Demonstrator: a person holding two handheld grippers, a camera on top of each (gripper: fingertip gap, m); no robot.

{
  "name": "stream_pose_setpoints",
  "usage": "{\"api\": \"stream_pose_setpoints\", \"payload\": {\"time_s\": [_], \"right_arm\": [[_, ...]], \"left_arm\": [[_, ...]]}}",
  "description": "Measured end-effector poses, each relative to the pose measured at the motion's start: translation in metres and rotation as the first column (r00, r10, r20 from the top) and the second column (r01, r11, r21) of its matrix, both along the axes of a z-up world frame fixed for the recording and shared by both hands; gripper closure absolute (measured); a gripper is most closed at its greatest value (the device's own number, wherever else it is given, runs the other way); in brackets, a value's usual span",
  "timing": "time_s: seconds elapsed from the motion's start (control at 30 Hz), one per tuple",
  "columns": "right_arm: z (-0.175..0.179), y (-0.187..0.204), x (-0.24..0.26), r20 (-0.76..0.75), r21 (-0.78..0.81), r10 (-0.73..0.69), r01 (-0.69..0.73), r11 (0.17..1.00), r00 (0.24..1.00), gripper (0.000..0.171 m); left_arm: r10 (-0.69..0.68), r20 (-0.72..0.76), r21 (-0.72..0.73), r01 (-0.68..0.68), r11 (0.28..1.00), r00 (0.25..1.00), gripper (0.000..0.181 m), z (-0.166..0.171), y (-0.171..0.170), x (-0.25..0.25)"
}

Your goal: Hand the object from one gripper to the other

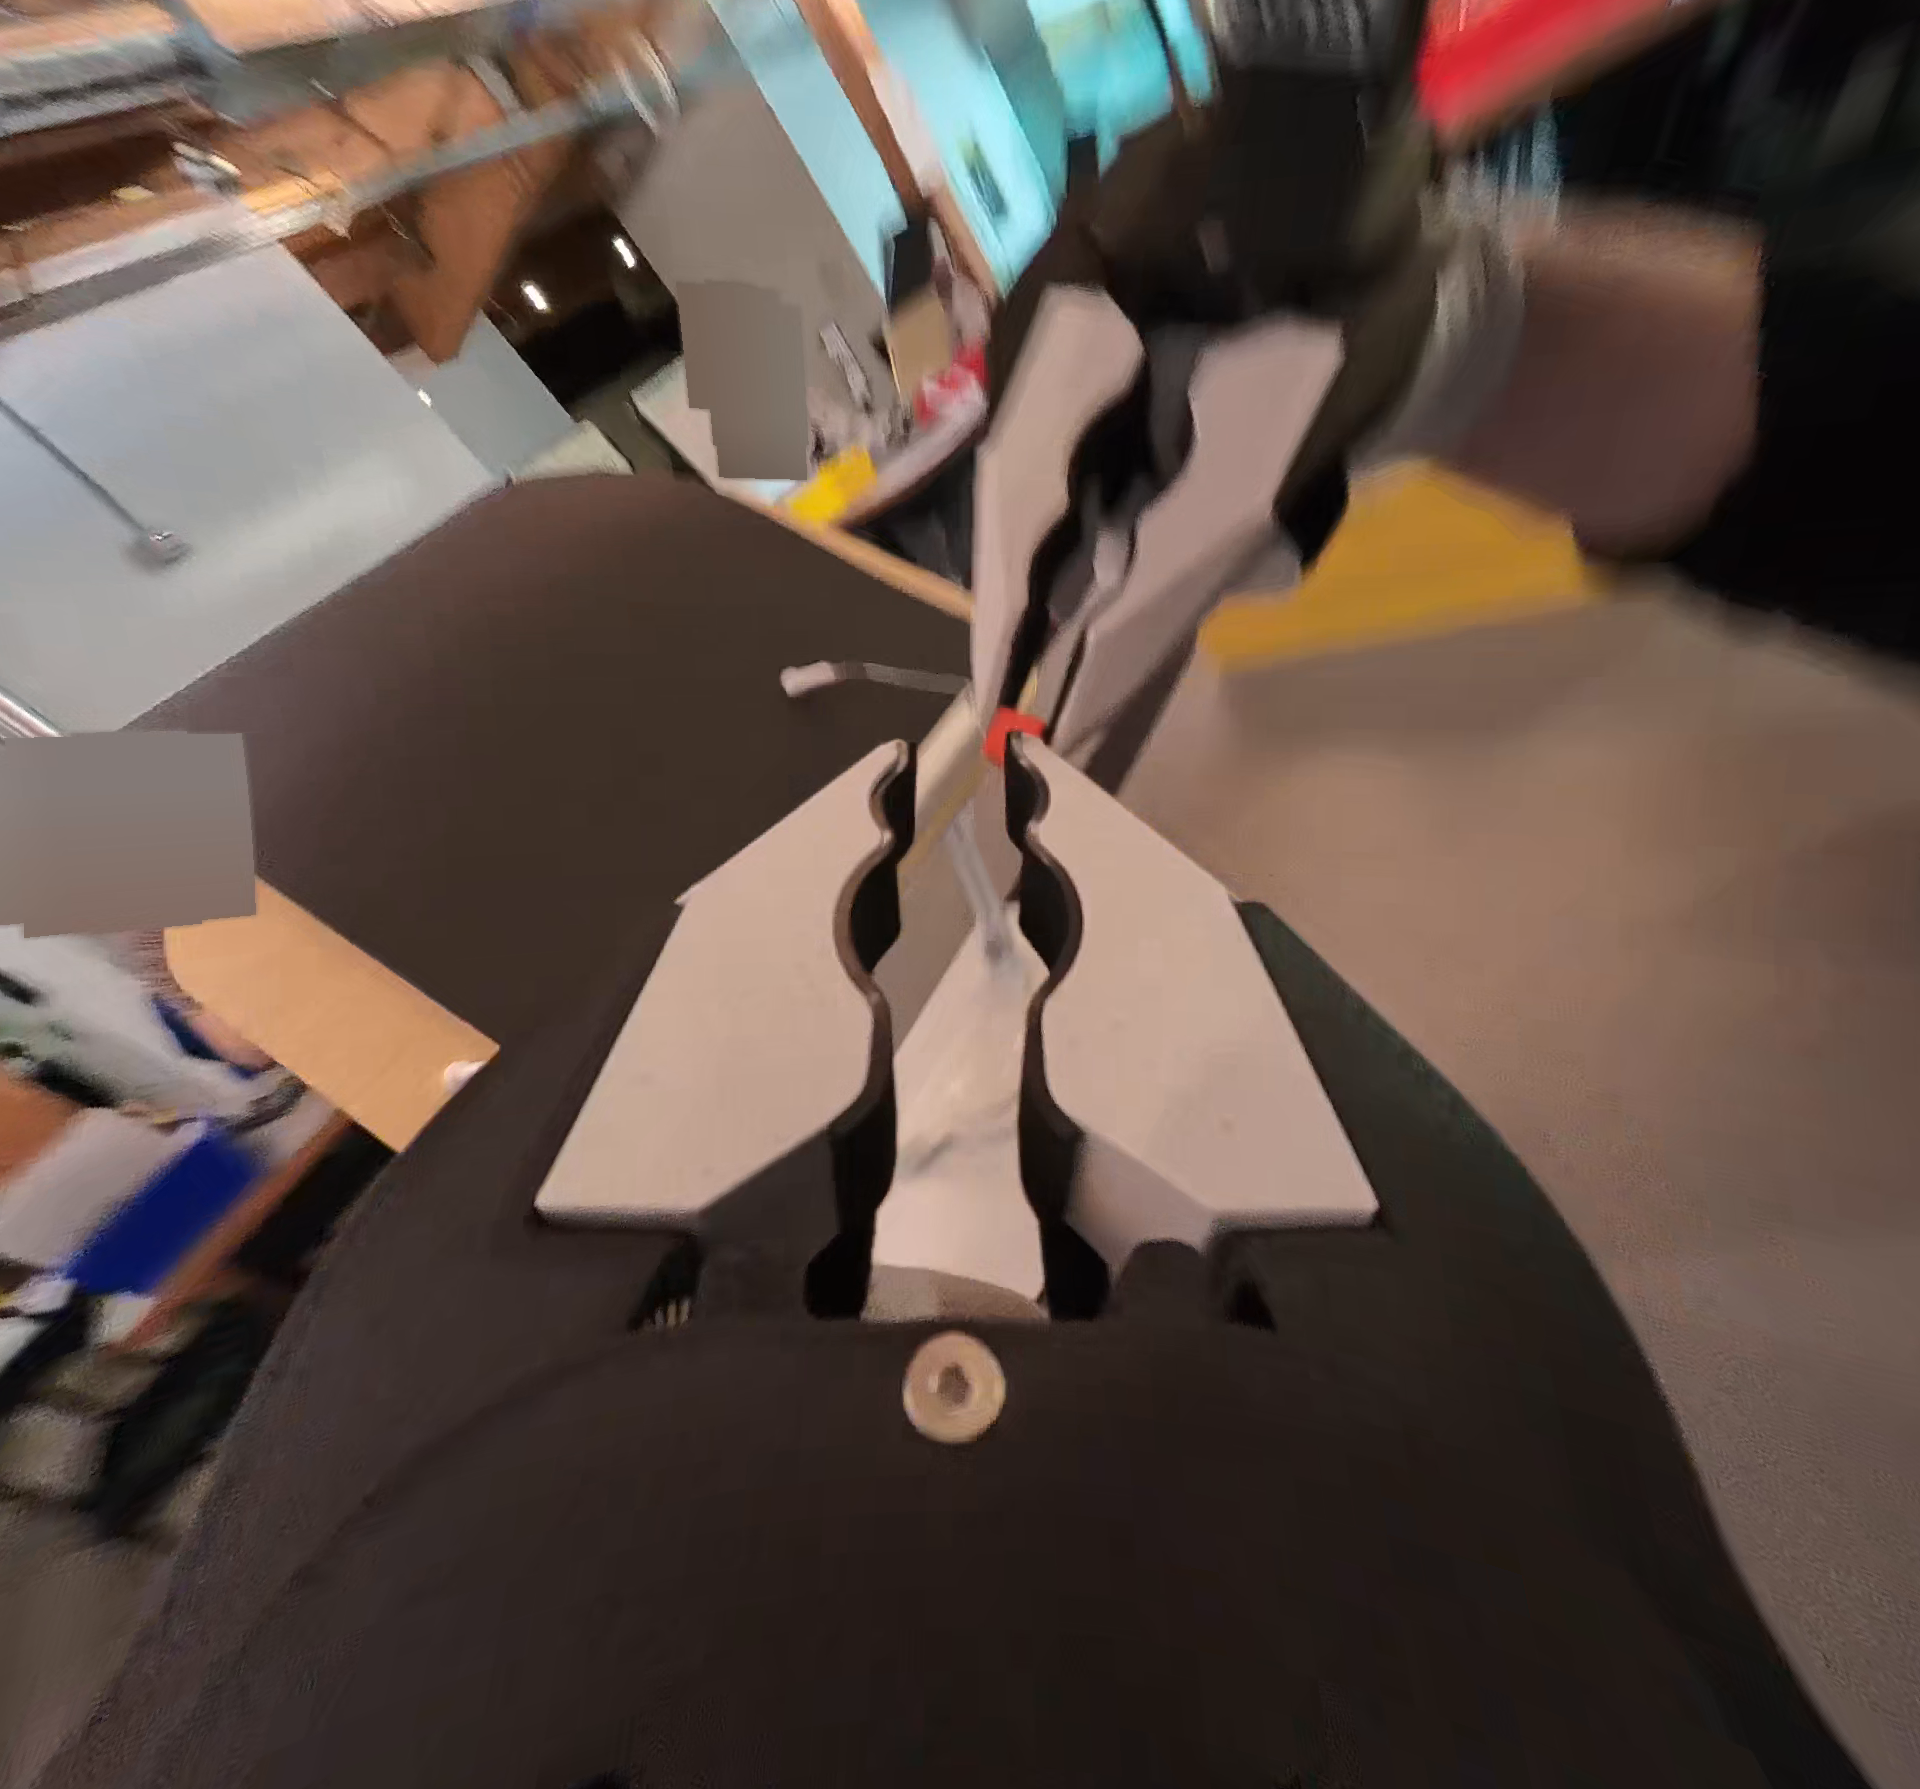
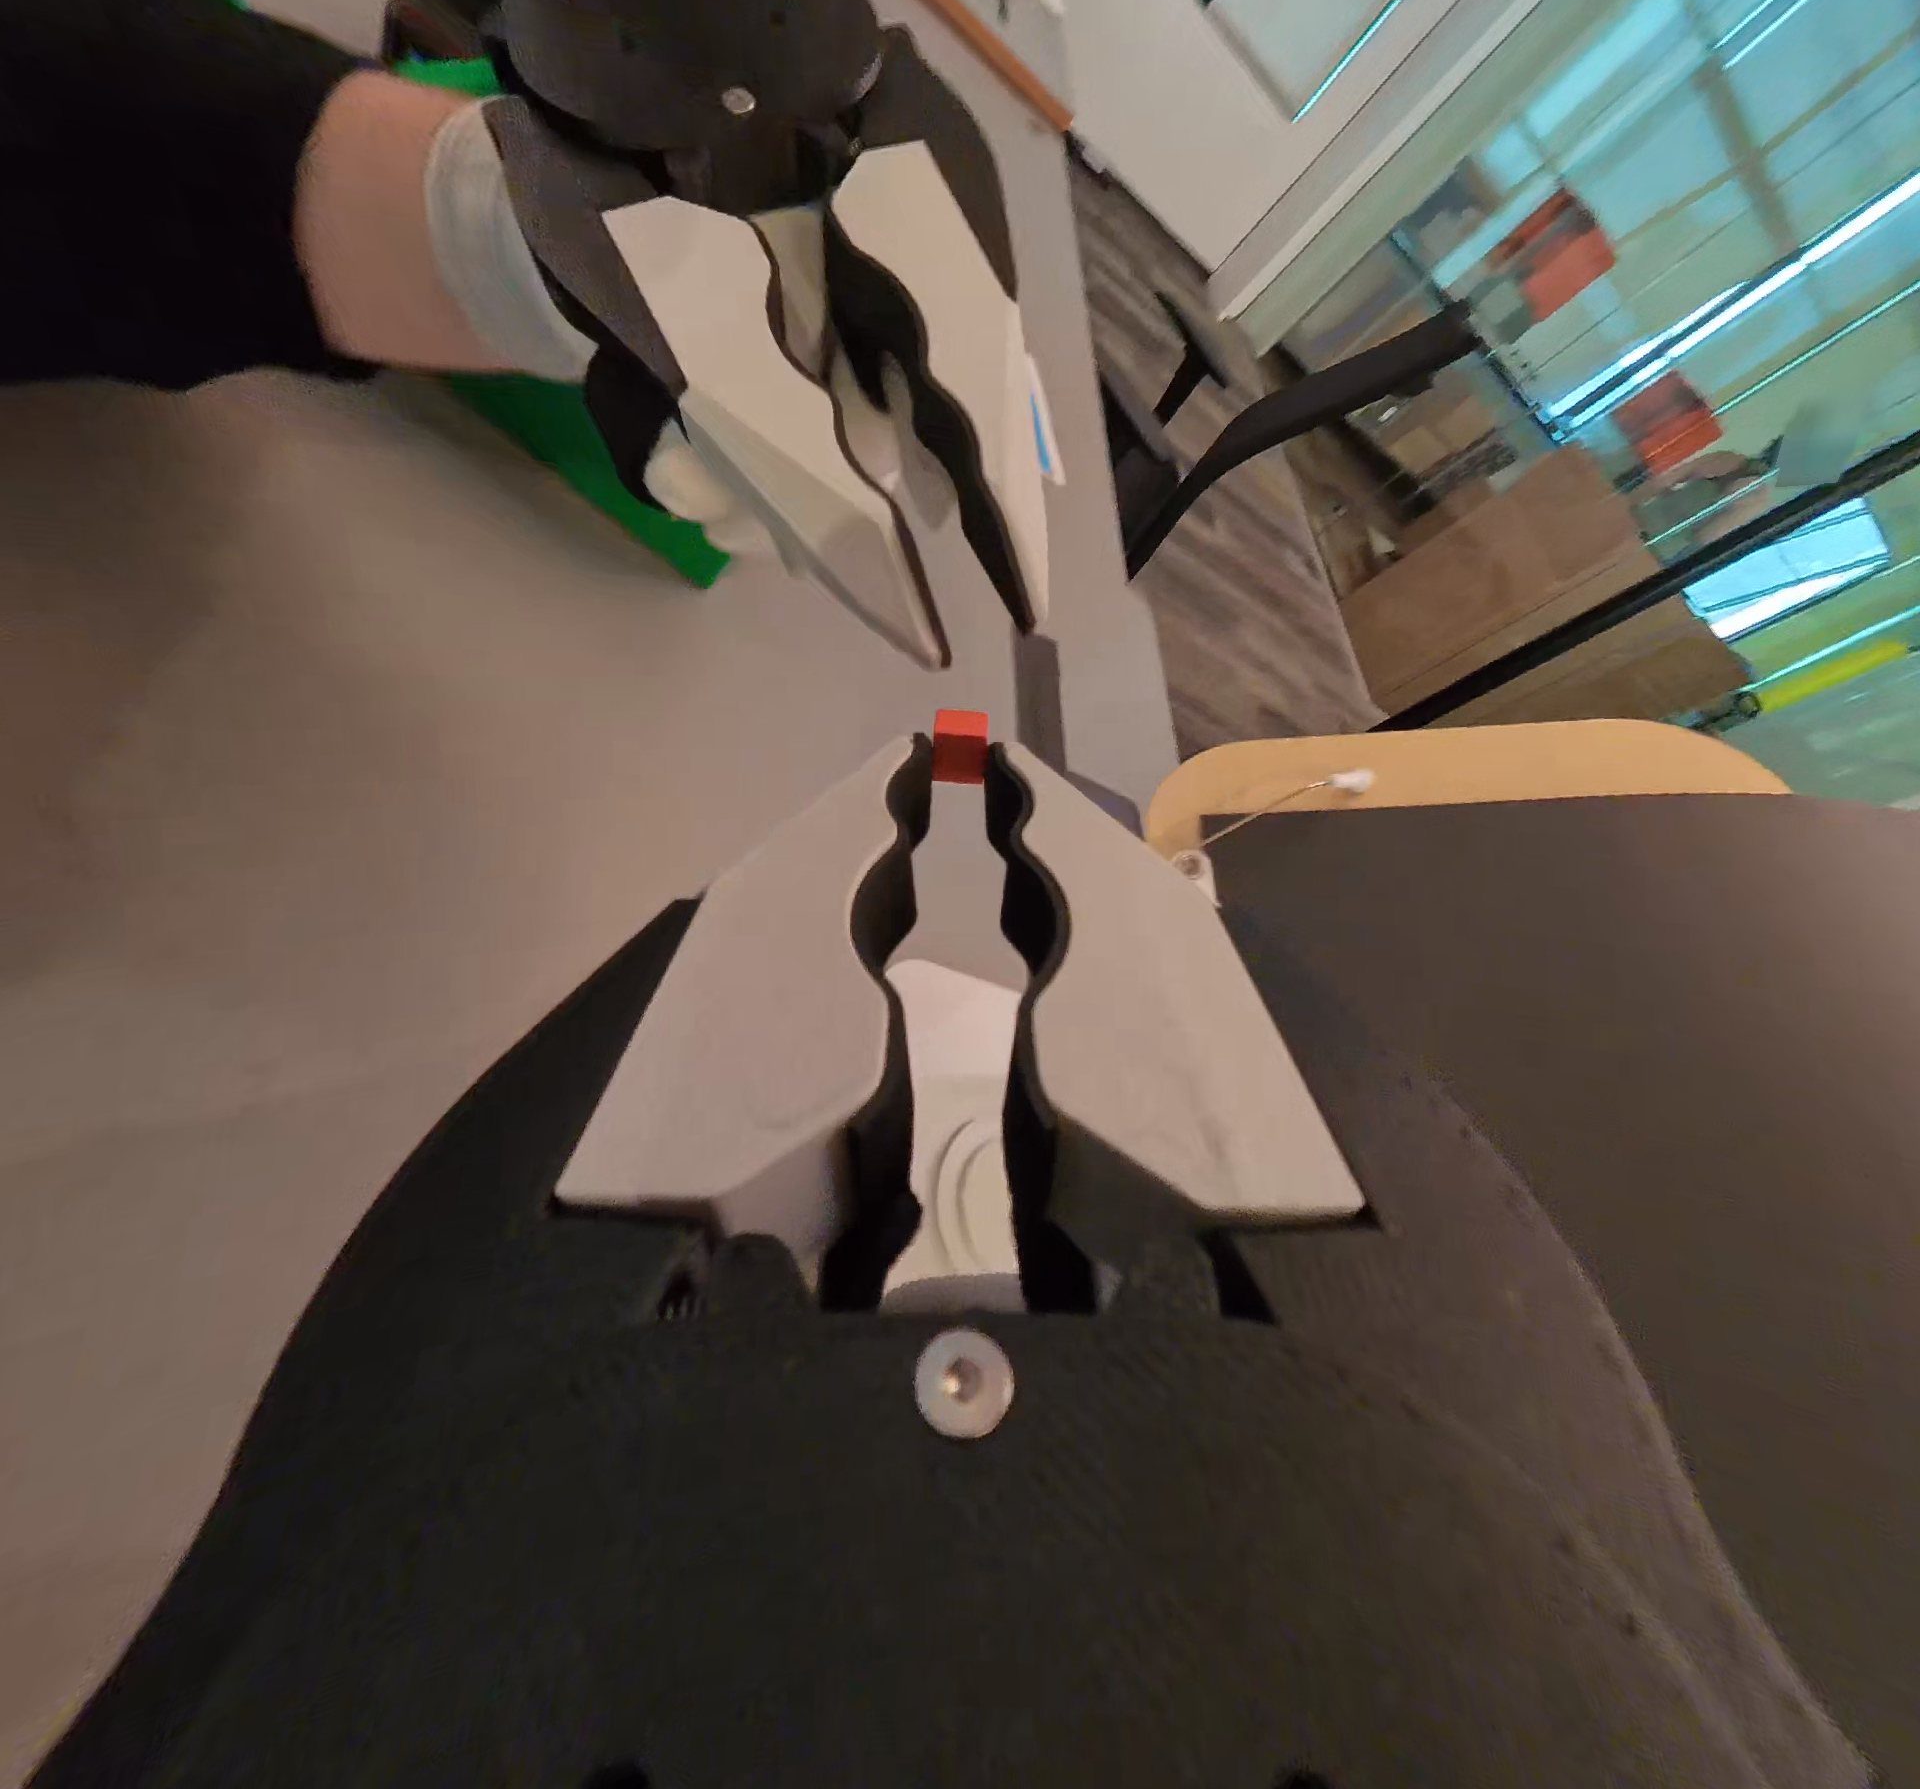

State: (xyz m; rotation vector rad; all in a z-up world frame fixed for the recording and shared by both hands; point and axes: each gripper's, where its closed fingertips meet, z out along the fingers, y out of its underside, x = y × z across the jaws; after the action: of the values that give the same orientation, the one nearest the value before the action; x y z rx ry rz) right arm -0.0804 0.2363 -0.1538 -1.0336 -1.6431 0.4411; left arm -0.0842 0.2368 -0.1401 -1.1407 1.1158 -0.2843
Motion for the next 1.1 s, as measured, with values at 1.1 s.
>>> {"api": "stream_pose_setpoints", "payload": {"time_s": [1.1], "right_arm": [[-0.044, -0.009, 0.006, 0.303, 0.109, -0.04, 0.007, 0.994, 0.952, 0.164]], "left_arm": [[0.052, -0.4, 0.108, -0.009, 0.994, 0.915, 0.172, -0.057, -0.004, 0.016]]}}
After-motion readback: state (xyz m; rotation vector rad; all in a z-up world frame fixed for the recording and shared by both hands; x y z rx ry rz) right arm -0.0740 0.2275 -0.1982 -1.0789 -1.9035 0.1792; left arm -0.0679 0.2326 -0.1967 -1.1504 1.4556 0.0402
